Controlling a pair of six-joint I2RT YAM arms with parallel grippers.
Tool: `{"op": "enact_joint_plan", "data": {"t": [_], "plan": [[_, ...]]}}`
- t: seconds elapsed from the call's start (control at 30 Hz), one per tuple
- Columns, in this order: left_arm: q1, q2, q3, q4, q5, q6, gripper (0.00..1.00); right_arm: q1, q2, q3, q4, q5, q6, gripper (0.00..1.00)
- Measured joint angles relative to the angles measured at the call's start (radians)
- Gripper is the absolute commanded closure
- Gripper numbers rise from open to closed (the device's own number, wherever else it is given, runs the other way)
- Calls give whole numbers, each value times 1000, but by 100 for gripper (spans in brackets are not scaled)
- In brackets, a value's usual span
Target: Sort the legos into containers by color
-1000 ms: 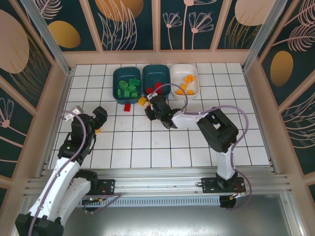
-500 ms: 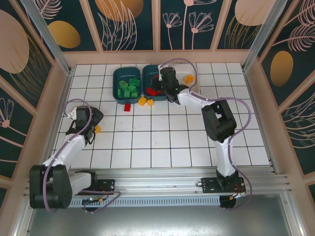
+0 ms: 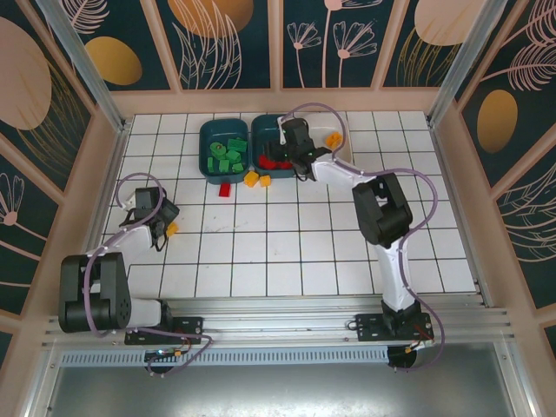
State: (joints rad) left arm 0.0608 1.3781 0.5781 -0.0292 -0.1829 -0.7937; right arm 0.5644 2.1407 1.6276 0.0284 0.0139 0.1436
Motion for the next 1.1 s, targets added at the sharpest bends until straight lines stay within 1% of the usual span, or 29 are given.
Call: {"op": "enact_joint_plan", "data": {"t": [0.03, 0.2, 0.3, 0.4, 0.57, 0.8, 0.9, 0.97, 1.1], "plan": [[0, 11, 6, 0, 1, 1, 31, 0, -23, -24, 6, -4, 4, 41], [0, 71, 32, 3, 1, 30, 30, 0, -152, -161, 60, -24, 28, 40], [0, 104, 58, 3, -8, 45, 31, 0, -207, -211, 90, -35, 42, 40], [0, 134, 90, 3, -16, 60, 32, 0, -238, -247, 119, -43, 50, 40], [0, 194, 136, 3, -31, 81, 41, 0, -266, -303, 137, -50, 58, 40], [0, 243, 145, -3, -43, 103, 43, 0, -301, -356, 153, -50, 74, 40], [0, 255, 157, -6, -44, 109, 57, 0, -328, -370, 156, -50, 76, 40], [0, 261, 161, -9, -52, 114, 64, 0, -345, -375, 160, -50, 76, 40], [6, 261, 161, -15, -61, 122, 67, 0, -378, -393, 172, -49, 76, 40]]}}
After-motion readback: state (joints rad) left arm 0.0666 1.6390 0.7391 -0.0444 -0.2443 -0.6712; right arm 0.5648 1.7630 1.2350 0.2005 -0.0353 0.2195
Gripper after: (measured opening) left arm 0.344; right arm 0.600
